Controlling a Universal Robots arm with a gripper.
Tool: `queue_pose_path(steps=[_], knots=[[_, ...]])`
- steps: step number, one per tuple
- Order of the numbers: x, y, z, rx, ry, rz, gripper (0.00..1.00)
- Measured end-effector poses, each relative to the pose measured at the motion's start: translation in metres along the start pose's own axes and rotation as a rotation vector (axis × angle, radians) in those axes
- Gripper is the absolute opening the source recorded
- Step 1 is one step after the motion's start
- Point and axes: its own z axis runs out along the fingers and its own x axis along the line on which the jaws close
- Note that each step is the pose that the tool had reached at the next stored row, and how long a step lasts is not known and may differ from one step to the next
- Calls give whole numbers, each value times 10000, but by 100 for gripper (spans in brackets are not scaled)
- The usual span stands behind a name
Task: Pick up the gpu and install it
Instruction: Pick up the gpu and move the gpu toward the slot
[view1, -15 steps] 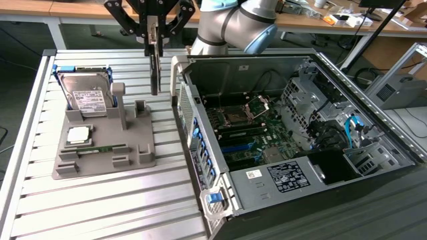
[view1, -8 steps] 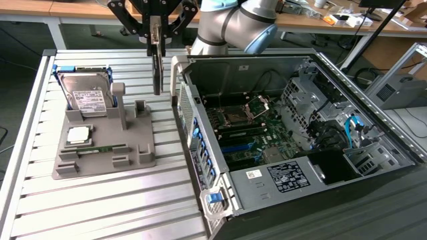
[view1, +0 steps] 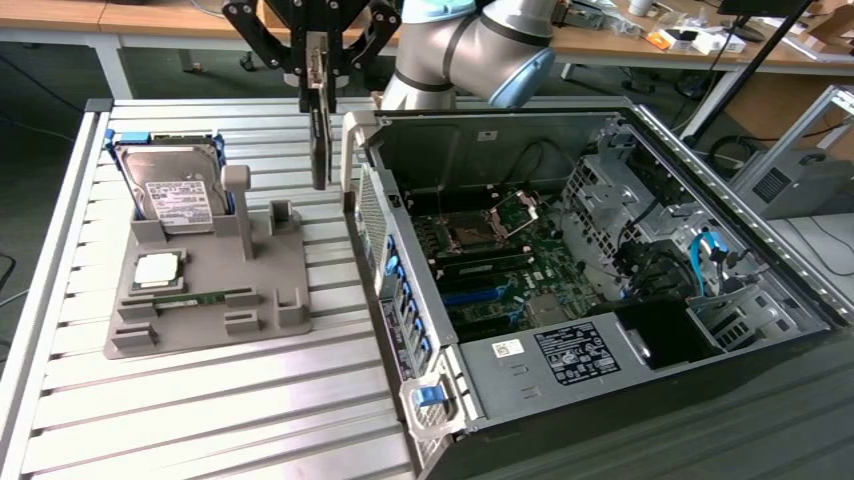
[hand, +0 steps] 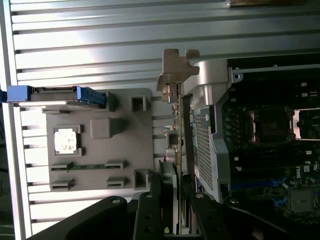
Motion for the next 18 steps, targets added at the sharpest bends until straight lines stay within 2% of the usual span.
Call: queue_pose_path(steps=[12,18], knots=[[-251,19,7,4,1,0,27],[-283,21,7,4,1,1,27]])
